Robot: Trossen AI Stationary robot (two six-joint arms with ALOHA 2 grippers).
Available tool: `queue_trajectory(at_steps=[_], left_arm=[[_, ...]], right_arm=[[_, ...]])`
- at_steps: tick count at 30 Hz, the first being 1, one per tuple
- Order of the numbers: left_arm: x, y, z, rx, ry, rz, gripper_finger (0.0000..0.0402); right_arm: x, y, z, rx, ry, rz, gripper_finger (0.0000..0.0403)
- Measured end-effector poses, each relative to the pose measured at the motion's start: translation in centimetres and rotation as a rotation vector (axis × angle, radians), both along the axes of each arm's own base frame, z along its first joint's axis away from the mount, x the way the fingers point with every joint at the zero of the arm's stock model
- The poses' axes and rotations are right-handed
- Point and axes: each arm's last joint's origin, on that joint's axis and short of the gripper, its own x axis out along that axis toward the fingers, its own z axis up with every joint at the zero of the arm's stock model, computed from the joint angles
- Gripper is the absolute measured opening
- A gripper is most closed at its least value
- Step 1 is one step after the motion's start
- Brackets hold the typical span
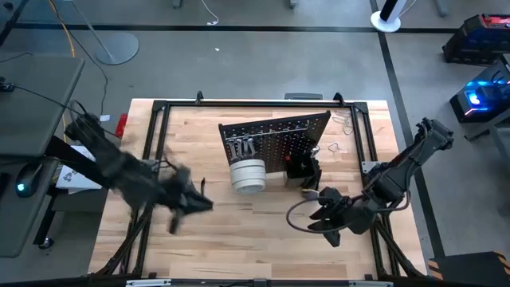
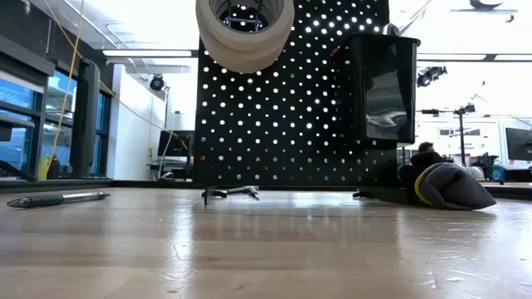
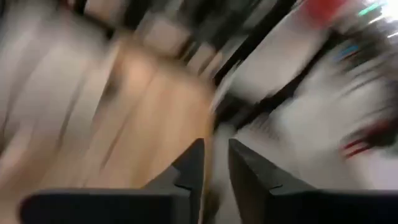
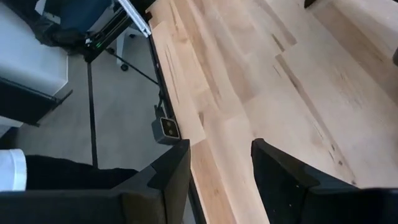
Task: Hang tools onto peg board
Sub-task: Hang the black ballpoint pen onto the pegboard
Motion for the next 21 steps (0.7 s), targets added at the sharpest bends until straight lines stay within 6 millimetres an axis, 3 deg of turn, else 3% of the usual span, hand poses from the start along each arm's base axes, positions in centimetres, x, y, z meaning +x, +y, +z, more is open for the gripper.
queue_trajectory(at_steps=[6, 8, 11, 14, 17, 21], left_arm=[[1.8, -3.1, -9.7, 0.022, 0.636, 0.286, 0.0159], [2.0, -2.7, -12.7, 0.156, 0.87, 0.419, 0.0184], [2.6, -0.7, -15.1, 0.325, 1.15, 0.602, 0.0206], [4.3, 1.2, -17.8, 0.31, 1.19, 0.643, 0.021], [6.4, 2.5, -20.7, 0.16, 1.136, 0.528, 0.0211], [5.8, 4.8, -22.3, 0.085, 1.22, 0.587, 0.0211]], right_arm=[[-0.8, 0.2, -0.3, -0.043, 0.012, -0.053, 0.0161], [-0.9, 0.2, -0.5, -0.056, 0.022, -0.065, 0.0161], [-1.0, 0.1, -0.6, -0.068, 0.035, -0.08, 0.0161], [-1.0, 0.0, -0.7, -0.082, 0.035, -0.093, 0.0161], [-0.8, -0.2, -0.7, -0.075, 0.036, -0.106, 0.0161], [-0.8, -0.2, -0.7, -0.043, 0.042, -0.136, 0.0161]])
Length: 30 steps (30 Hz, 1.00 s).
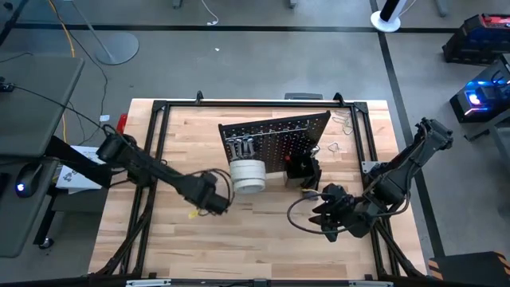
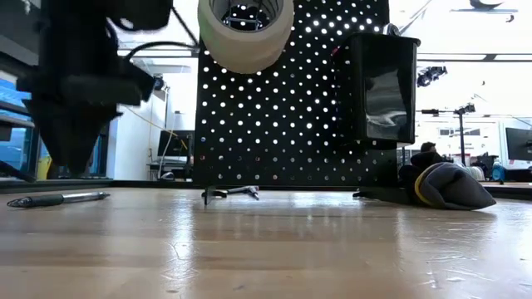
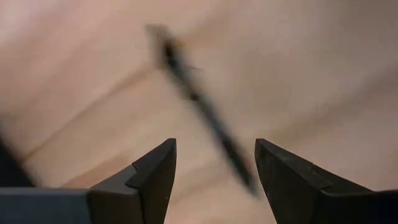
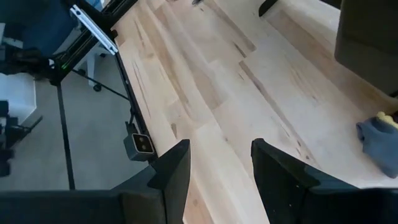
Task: Hang tools onto peg board
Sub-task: Hang the black ballpoint pen onto the pegboard
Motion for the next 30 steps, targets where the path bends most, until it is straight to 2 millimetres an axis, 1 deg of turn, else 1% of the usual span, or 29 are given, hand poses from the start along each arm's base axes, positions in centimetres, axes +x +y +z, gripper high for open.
queue_trajectory(at_steps=[2, 4, 9, 13, 17, 19, 20, 21, 23, 25, 27, 28, 29, 30], left_arm=[[-1.0, 0.8, 0.3, 0.04, 0.01, 0.07, 0.0211], [-1.7, 1.1, 0.2, 0.055, -0.044, 0.118, 0.0211], [-2.9, 2.1, -1.7, -0.022, -0.208, 0.238, 0.0211], [-4.0, 2.9, -3.0, -0.005, -0.246, 0.372, 0.0211], [-4.1, 3.2, -4.3, -0.033, -0.306, 0.407, 0.0211], [-3.8, 3.2, -4.5, -0.051, -0.352, 0.427, 0.0209], [-3.9, 3.3, -4.7, -0.042, -0.348, 0.442, 0.0205], [-4.0, 3.3, -4.8, -0.036, -0.351, 0.458, 0.0197], [-4.2, 3.4, -4.9, -0.034, -0.349, 0.469, 0.0166], [-4.3, 3.4, -5.1, -0.035, -0.341, 0.471, 0.0115], [-4.3, 3.4, -5.1, -0.038, -0.351, 0.469, 0.005], [-4.3, 3.3, -5.1, -0.036, -0.353, 0.454, 0.0028], [-4.3, 3.2, -5.1, -0.033, -0.355, 0.439, 0.002], [-4.2, 3.1, -5.0, -0.032, -0.354, 0.418, 0.002]], right_arm=[[0.0, 0.1, 0.0, 0.006, -0.003, 0.003, 0.0161], [0.0, 0.1, 0.0, 0.005, -0.001, 0.003, 0.0161], [0.1, 0.1, 0.0, -0.001, -0.005, -0.003, 0.0161], [0.1, 0.1, 0.0, -0.004, -0.007, -0.007, 0.0161], [0.2, 0.0, 0.0, -0.006, -0.008, -0.013, 0.0161], [0.3, -0.1, 0.0, -0.008, -0.009, -0.019, 0.0161], [0.3, -0.2, 0.0, -0.007, -0.01, -0.021, 0.0161], [0.3, -0.3, 0.0, -0.008, -0.009, -0.026, 0.0161], [0.5, -0.3, -0.1, -0.009, -0.01, -0.033, 0.0161], [0.6, -0.4, -0.1, -0.011, -0.008, -0.036, 0.0161], [0.7, -0.4, -0.1, -0.009, -0.009, -0.04, 0.0161], [0.7, -0.4, -0.1, -0.009, -0.008, -0.038, 0.0161], [0.7, -0.4, -0.2, -0.007, -0.006, -0.037, 0.0161], [0.7, -0.4, -0.1, -0.005, -0.007, -0.038, 0.0161]])
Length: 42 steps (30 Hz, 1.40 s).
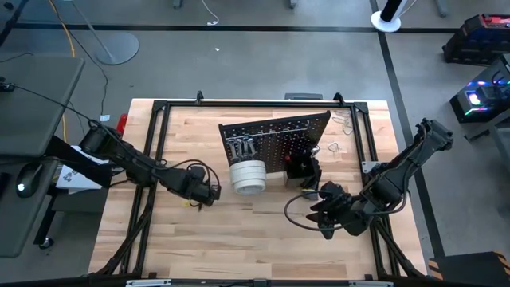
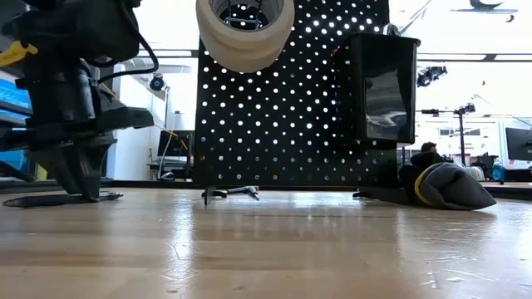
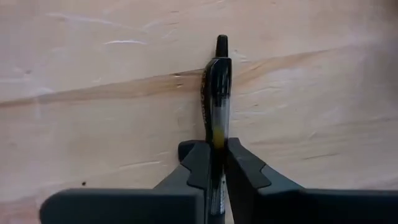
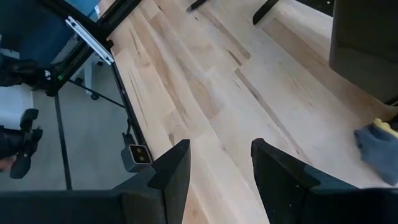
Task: Hang tools onto peg board
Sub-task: Hang the black ballpoint pen onto the pegboard
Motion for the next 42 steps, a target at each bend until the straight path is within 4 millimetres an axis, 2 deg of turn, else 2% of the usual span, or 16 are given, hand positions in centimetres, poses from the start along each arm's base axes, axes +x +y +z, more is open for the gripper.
queue_trajectory(at_steps=[6, 9, 12, 15, 18, 20, 22, 28, 35, 38, 42], left_arm=[[-0.5, -1.6, 1.7, -0.027, 0.066, -0.171, 0.0009], [-1.2, -2.7, 3.8, -0.03, 0.049, -0.264, 0.0008], [-2.8, -3.8, 5.8, -0.019, 0.011, -0.345, 0.0002], [-3.8, -5.4, 8.4, -0.033, -0.157, -0.461, 0.0005], [-4.5, -7.3, 10.6, -0.04, -0.404, -0.588, 0.0005], [-4.6, -8.4, 12.0, -0.053, -0.561, -0.627, 0.0004], [-4.8, -8.8, 12.4, -0.05, -0.62, -0.619, 0.0003], [-3.6, -9.2, 10.9, -0.042, -0.573, -0.552, 0.0002], [-1.2, -11.5, 7.4, -0.06, -0.525, -0.585, 0.0001], [-0.2, -12.7, 5.7, -0.092, -0.521, -0.612, 0.0001], [1.0, -13.7, 3.6, -0.126, -0.51, -0.655, 0.0]], right_arm=[[-0.2, 0.2, 0.0, 0.024, 0.006, 0.0, 0.0161], [-0.1, 0.4, 0.1, 0.034, -0.003, 0.005, 0.0161], [-0.1, 0.5, 0.2, 0.053, -0.02, 0.012, 0.0161], [-0.1, 0.9, 0.4, 0.071, -0.036, 0.024, 0.0161], [-0.2, 1.3, 0.5, 0.088, -0.049, 0.047, 0.0161], [-0.4, 1.4, 0.5, 0.09, -0.05, 0.05, 0.0161], [-0.5, 1.5, 0.5, 0.082, -0.057, 0.047, 0.0161], [-0.2, 1.4, 0.4, 0.076, -0.061, 0.03, 0.0161], [0.1, 1.7, 0.4, 0.104, -0.078, 0.014, 0.0161], [0.9, 2.6, -0.3, 0.111, -0.085, 0.021, 0.0161], [3.3, 5.0, -2.8, 0.115, -0.065, 0.133, 0.0161]])
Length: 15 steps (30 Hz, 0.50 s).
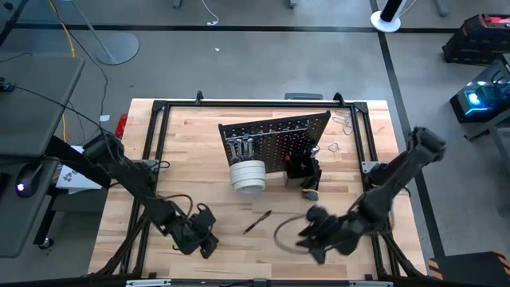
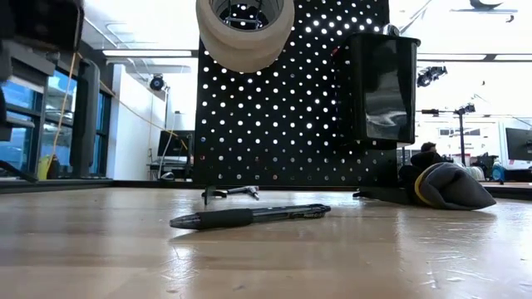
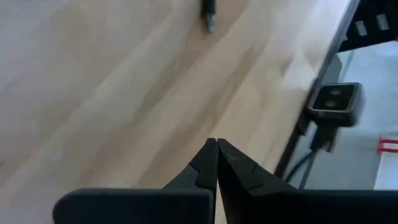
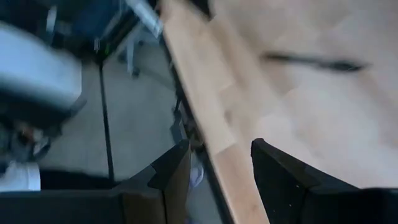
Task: Hang tools onto peg board
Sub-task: Hang the black ballpoint pen onto the pegboard
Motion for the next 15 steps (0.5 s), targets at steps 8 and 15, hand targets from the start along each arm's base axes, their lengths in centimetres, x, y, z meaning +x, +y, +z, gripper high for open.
queue_trajectory(at_steps=[8, 15], left_arm=[[3.7, -0.4, -2.3, 0.146, -0.048, -0.057, 0.0], [8.3, -1.6, -2.9, 0.422, -0.052, -0.141, 0.0]], right_arm=[[4.7, 2.8, -5.3, 0.043, -0.013, 0.123, 0.0146], [4.9, 1.9, -6.1, -0.048, -0.005, -0.066, 0.0014]])
